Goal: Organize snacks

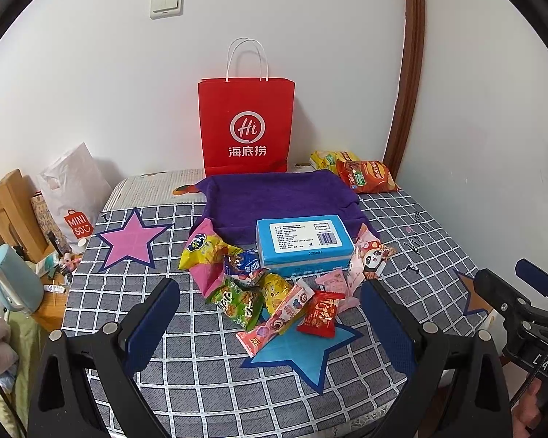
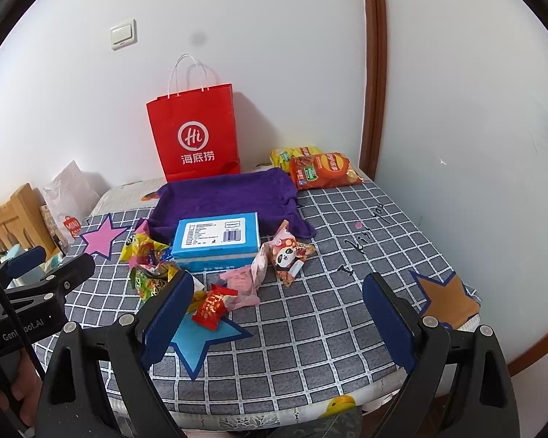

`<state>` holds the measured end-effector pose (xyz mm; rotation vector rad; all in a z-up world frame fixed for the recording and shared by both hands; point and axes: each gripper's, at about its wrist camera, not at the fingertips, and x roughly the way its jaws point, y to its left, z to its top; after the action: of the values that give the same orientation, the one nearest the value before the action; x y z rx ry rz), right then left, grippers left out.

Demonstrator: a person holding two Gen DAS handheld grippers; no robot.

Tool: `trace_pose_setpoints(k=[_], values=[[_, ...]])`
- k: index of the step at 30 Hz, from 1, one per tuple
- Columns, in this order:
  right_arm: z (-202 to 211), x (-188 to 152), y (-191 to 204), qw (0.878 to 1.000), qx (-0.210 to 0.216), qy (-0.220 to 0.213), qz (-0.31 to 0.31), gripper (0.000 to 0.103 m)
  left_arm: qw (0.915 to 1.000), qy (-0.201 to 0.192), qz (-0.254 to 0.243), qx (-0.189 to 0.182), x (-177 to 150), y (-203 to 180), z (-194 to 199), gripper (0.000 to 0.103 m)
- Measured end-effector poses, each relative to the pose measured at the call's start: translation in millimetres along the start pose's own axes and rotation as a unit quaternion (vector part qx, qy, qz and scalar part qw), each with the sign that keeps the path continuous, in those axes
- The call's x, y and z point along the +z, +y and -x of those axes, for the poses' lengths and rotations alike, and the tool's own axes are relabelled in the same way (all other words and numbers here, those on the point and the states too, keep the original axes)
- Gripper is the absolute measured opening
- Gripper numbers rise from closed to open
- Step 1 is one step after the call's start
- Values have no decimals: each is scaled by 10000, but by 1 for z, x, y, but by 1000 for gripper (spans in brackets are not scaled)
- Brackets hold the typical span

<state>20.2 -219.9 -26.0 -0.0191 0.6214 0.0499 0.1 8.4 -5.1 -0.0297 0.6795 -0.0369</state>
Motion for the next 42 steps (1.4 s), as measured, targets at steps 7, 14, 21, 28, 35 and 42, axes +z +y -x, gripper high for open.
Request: trace_pose_setpoints(k=[7,14,21,28,35,42], values=[[0,0,2,10000,19,-10,17,93,10000,-4,0,1,0,0,0,99],[1,0,3,10000,32,-17,15,93,10000,-6,4,-5,0,0,1,99],[2,0,5,10000,38,-27,31,93,10000,-11,8,-3,0,0,1,99],[2,0,5,10000,40,-30,31,93,10000,-9,5,-3,0,0,1,99],[2,0,7,10000,59,-32,67,93,10000,-14,4,3,-1,0,1,99],[2,0,8,9999,79,-34,94,93,10000,-22,-4,7,0,0,2,99]])
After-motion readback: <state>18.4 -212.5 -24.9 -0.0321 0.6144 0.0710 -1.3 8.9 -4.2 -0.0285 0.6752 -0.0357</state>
